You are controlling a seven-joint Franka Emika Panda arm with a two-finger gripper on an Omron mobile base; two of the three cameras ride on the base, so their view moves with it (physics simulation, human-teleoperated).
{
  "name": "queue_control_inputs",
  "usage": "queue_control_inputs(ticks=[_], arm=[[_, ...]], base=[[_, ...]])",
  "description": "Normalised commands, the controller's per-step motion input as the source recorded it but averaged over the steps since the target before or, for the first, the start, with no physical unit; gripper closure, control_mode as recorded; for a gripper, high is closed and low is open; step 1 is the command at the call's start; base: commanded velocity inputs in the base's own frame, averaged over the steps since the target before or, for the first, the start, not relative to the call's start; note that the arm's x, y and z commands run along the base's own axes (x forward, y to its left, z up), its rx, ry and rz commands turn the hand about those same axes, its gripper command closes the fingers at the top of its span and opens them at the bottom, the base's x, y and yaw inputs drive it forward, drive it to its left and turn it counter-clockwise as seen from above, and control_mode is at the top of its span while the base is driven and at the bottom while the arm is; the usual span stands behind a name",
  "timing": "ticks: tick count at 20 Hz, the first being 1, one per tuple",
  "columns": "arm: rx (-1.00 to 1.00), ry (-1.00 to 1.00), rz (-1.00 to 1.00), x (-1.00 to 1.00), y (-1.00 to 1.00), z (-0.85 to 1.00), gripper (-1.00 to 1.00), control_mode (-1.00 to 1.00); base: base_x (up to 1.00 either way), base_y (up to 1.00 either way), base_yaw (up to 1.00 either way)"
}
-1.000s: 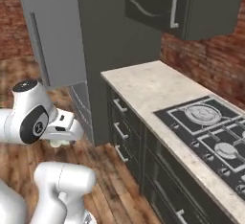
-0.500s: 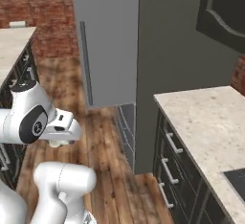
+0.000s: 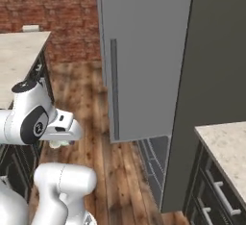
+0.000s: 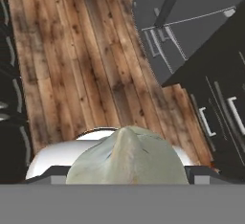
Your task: Place the tomato and garlic inside the fridge drawer. Close the drawer after placing the vegetables.
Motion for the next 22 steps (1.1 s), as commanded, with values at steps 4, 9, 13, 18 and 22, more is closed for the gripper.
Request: queue_control_inputs(ticks=[4, 9, 13, 18, 22], arm=[[0.0, 0.0, 0.0, 0.0, 0.0, 0.0, 1.0, 1.0], [0.0, 0.0, 0.0, 0.0, 0.0, 0.0, 1.0, 1.0], [0.0, 0.0, 0.0, 0.0, 0.0, 0.0, 1.0, 1.0], [0.0, 0.0, 0.0, 0.0, 0.0, 0.0, 1.0, 1.0], [0.0, 0.0, 0.0, 0.0, 0.0, 0.0, 1.0, 1.0]], base=[[1.0, 0.89, -0.03], [0.99, 0.5, -0.06], [1.0, 0.0, -0.19], [0.74, 0.05, -0.52], [0.32, -0.05, -0.6]])
